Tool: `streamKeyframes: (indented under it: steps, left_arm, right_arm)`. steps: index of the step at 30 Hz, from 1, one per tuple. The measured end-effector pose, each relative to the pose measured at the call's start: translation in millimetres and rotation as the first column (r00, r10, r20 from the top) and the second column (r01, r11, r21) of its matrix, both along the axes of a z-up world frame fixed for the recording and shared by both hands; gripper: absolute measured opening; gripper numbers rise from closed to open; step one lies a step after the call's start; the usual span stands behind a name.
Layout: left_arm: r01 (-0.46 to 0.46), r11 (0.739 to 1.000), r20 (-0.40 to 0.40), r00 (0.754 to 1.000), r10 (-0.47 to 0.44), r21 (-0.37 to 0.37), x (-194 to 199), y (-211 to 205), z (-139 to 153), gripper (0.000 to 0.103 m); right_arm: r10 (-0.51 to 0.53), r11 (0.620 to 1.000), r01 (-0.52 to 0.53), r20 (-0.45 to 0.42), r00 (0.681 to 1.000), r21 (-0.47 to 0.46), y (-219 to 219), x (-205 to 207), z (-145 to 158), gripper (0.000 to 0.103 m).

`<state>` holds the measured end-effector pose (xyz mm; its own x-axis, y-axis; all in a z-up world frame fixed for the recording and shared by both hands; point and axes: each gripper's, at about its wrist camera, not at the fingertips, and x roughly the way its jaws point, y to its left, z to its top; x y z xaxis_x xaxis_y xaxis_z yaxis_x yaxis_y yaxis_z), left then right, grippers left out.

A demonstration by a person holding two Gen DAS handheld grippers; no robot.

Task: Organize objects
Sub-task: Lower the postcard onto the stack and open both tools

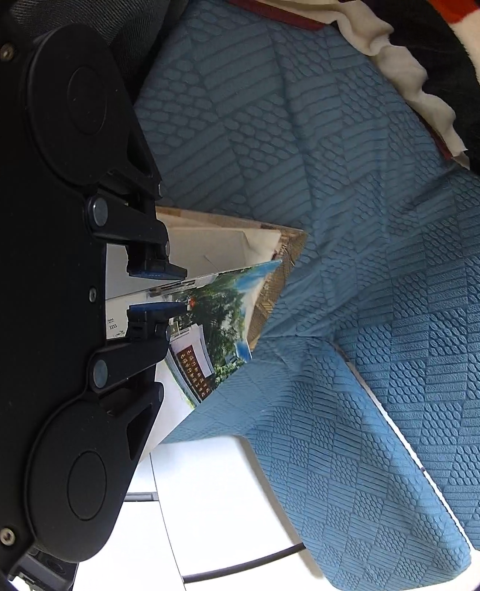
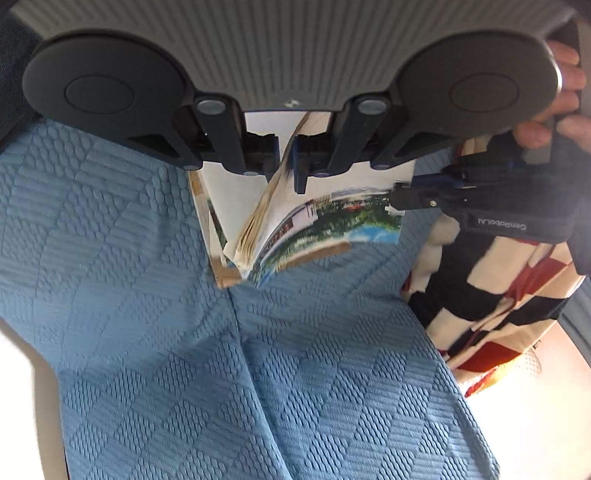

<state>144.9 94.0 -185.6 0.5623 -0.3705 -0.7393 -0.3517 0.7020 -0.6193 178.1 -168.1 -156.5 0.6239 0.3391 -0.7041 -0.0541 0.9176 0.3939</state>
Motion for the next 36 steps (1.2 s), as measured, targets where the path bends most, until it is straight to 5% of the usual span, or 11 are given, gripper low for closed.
streamKeyframes:
  steps: [12, 15, 18, 23, 36]
  left_arm:
    - [-0.004, 0.999, -0.035, 0.999, 0.006, 0.039, 3.9, -1.4, -5.4, 0.011]
    - [0.011, 0.994, -0.046, 0.999, -0.006, 0.110, 0.4, -4.6, 1.1, 0.018]
    - [0.020, 0.988, -0.049, 0.999, -0.013, 0.155, -5.2, -6.0, 8.5, 0.018]
    - [0.044, 0.974, -0.037, 0.999, -0.037, 0.224, -15.2, -10.6, 32.6, 0.020]
    - [0.083, 0.915, 0.130, 0.981, -0.145, 0.395, -52.7, -48.7, 156.1, 0.035]
  right_arm:
    - [0.011, 0.999, -0.008, -0.092, 0.996, 0.034, 12.2, -12.7, -23.1, 0.012]
    - [0.018, 0.997, -0.004, -0.174, 0.985, 0.081, 7.5, -4.6, -25.4, 0.013]
    - [0.005, 0.998, 0.009, -0.246, 0.969, 0.057, 2.4, -2.4, -19.9, 0.029]
    - [0.001, 1.000, 0.007, -0.280, 0.960, 0.030, -8.7, -15.4, -5.0, 0.030]
    - [0.028, 1.000, -0.028, 0.018, 0.999, -0.014, -18.4, -40.7, 121.1, 0.030]
